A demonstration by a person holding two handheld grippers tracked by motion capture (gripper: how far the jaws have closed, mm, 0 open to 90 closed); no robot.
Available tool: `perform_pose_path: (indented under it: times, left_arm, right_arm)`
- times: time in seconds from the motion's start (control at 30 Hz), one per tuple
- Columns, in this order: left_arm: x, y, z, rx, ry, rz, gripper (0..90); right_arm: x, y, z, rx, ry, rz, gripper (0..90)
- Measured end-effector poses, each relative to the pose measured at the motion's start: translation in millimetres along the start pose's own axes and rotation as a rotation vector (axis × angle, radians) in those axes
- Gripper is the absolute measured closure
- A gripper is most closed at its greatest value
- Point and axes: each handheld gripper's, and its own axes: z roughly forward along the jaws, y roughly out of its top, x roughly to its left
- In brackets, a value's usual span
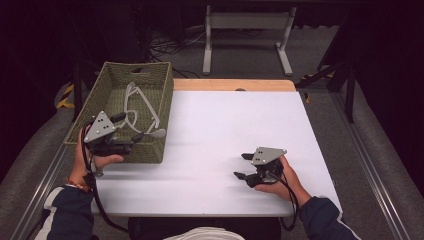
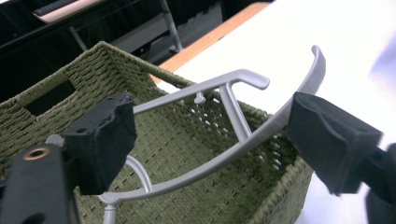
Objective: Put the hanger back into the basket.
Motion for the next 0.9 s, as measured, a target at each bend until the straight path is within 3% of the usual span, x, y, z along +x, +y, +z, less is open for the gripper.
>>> perform_pose_path:
  times: [0.3, 0.63, 0.9]
  left_arm:
    - [-8.0, 4.9, -5.9, -0.088, 0.027, -0.04, 8.1]
    - [-33.2, 17.8, -12.2, -0.159, 0.012, 0.011, 8.6]
    - [-53.6, 25.4, -13.2, -0.185, -0.009, 0.036, 7.0]
  right_arm:
    - [-5.3, 1.0, -11.7, -0.069, -0.078, 0.03, 31.4]
    - [-6.2, 3.4, -20.2, -0.108, -0.13, 0.051, 26.9]
    - [-4.9, 5.6, -27.3, -0.153, -0.172, 0.048, 23.6]
